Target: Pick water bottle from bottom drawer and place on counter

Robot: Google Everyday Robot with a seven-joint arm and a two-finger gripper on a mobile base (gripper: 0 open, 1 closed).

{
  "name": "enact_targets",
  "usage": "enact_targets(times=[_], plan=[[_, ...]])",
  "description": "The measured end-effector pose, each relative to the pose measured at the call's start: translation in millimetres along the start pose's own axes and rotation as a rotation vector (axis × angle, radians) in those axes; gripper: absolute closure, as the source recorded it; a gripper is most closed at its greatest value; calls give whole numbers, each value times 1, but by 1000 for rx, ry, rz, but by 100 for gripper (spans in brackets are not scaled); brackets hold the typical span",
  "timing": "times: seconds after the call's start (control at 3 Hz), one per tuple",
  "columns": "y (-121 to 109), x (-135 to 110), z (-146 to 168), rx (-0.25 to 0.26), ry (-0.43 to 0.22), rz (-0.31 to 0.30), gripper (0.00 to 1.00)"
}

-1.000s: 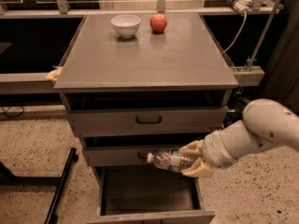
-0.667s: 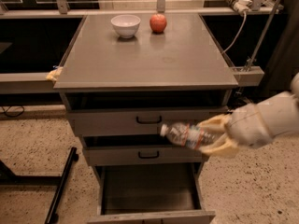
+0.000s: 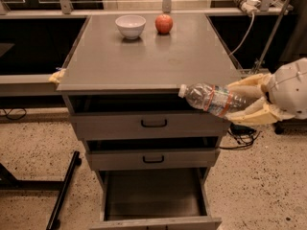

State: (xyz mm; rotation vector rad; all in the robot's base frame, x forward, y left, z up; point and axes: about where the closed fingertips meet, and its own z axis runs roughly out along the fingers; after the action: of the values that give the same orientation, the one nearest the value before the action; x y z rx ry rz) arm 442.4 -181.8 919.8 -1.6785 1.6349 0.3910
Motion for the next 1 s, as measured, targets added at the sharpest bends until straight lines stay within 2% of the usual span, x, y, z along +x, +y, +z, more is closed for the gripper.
enact_targets(times=[0.33, 0.67, 1.0], plan=[[-11, -4, 2, 23, 0, -5, 100], [-53, -6, 12, 32, -8, 3, 100], [-113, -16, 40, -3, -32, 1, 100]])
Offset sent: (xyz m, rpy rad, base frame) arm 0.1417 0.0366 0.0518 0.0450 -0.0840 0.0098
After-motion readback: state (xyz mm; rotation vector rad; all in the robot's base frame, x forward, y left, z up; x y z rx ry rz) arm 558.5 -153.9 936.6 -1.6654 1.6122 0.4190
